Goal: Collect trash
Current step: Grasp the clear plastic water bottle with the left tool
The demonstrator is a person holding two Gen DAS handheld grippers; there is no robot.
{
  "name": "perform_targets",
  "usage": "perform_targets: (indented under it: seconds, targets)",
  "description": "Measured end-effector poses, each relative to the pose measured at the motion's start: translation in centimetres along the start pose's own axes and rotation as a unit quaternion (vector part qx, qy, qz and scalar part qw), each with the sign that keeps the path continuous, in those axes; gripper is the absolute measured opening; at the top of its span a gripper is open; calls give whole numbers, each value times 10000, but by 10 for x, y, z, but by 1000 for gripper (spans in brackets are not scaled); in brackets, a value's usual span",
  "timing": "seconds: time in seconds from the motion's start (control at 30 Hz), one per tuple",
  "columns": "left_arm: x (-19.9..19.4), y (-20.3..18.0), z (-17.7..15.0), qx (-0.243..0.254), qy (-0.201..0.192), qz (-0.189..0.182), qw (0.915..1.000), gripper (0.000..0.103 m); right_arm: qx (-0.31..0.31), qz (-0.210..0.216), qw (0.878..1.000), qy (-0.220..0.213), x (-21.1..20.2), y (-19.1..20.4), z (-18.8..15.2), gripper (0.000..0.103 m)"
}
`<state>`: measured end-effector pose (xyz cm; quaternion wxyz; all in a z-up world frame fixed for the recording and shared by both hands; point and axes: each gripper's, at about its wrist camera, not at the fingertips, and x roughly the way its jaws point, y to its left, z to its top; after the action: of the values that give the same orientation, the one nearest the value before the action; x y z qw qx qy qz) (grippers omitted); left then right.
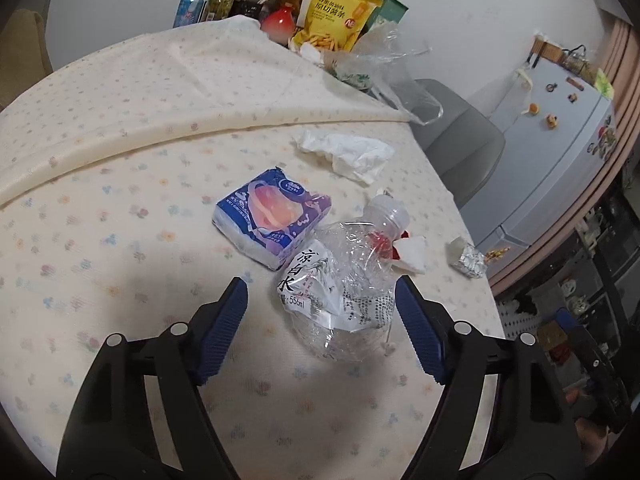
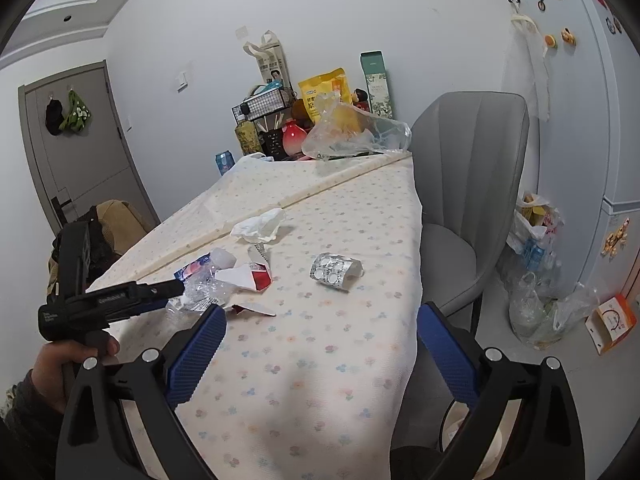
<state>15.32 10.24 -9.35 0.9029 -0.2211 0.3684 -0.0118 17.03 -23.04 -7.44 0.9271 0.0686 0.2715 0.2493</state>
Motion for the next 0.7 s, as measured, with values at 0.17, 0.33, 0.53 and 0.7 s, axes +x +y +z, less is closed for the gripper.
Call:
perform_targets:
  seconds: [0.17, 0.33, 0.53, 0.7]
  targets:
    - [11, -6, 3, 46, 136, 122, 9998, 68, 16, 110, 9999, 32, 6, 0, -1, 94]
    - [13, -14, 2, 146, 204, -9, 9997, 59, 38, 116, 9999, 87, 10, 1, 0, 94]
    - [-3, -19, 6, 186, 4, -272, 9995, 22, 0, 129, 9999, 79, 10, 6, 2, 94]
    - [-21, -17, 9, 145, -125, -390, 9991, 21, -87, 213, 9997, 102, 13, 17, 5, 94]
